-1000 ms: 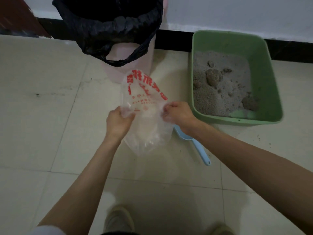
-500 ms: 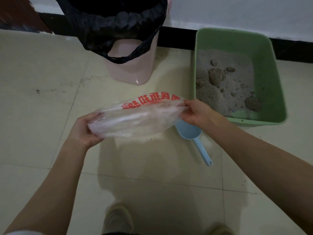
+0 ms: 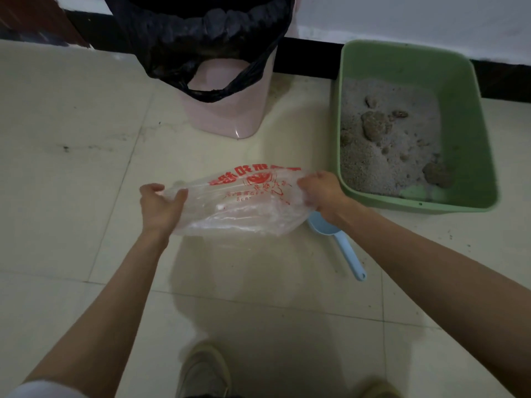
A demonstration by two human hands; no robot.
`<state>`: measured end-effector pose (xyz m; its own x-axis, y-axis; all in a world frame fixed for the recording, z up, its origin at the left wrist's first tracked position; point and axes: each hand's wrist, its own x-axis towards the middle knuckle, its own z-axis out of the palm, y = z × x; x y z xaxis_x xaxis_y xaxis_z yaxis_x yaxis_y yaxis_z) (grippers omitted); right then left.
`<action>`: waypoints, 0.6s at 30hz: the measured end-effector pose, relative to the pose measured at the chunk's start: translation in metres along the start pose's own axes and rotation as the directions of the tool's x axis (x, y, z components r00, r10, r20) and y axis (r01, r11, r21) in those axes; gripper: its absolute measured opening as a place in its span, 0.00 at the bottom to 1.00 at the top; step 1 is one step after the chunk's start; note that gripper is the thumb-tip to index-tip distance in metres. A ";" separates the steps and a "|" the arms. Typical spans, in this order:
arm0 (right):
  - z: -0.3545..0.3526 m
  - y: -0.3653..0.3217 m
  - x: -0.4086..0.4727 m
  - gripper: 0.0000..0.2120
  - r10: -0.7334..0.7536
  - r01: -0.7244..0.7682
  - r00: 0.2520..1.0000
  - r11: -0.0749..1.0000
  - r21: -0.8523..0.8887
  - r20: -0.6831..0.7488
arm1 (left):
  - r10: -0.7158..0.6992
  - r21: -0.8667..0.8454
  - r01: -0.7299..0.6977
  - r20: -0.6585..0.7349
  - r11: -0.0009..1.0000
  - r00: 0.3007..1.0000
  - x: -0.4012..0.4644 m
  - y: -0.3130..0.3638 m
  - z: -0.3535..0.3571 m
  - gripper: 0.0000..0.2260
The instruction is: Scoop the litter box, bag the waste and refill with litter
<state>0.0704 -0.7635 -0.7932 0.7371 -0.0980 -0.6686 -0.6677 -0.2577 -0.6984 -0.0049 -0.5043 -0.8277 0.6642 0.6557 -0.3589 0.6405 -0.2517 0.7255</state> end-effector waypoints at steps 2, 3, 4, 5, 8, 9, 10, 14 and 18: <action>0.002 0.003 0.004 0.08 -0.008 0.005 0.999 0.996 -0.093 -0.036 | 0.345 0.277 -0.312 -0.078 0.909 0.935 -0.022 0.007 0.004 0.19; 0.004 0.004 0.003 0.09 -0.021 0.016 0.999 0.991 -0.134 -0.035 | 0.523 0.343 -0.480 -0.041 0.807 0.851 -0.034 0.009 0.009 0.15; 0.006 0.004 0.002 0.10 -0.035 0.029 0.999 0.984 -0.174 -0.030 | 0.642 0.355 -0.615 0.051 0.704 0.765 -0.047 0.011 0.016 0.13; 0.008 0.005 0.001 0.12 -0.047 0.042 0.999 0.979 -0.199 -0.020 | 0.698 0.339 -0.711 0.185 0.615 0.692 -0.057 0.011 0.025 0.13; 0.010 0.007 0.004 0.09 -0.122 0.103 0.992 0.947 -0.303 -0.044 | 0.447 0.318 -0.770 0.667 0.553 0.596 -0.065 0.006 0.051 0.18; 0.009 0.006 0.005 0.06 -0.151 0.120 0.986 0.936 -0.330 -0.069 | 0.245 0.382 -0.753 0.783 0.536 0.571 -0.064 0.006 0.057 0.18; 0.008 0.005 0.007 0.05 -0.176 0.133 0.980 0.932 -0.338 -0.098 | 0.035 0.456 -0.752 0.845 0.476 0.534 -0.064 0.008 0.062 0.19; 0.001 0.001 0.011 0.13 -0.155 0.108 0.974 0.957 -0.269 -0.163 | -0.095 0.506 -0.736 0.846 0.450 0.524 -0.065 0.016 0.067 0.23; -0.003 0.003 -0.007 0.21 -0.098 0.095 0.995 0.980 -0.177 -0.010 | 0.272 0.344 -0.746 0.777 0.571 0.567 -0.055 0.015 0.059 0.20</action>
<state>0.0636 -0.7664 -0.7894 0.8001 -0.0816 -0.5943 -0.5658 -0.4315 -0.7026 -0.0091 -0.5860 -0.8319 0.8506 -0.2502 -0.4624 0.0030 -0.8772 0.4801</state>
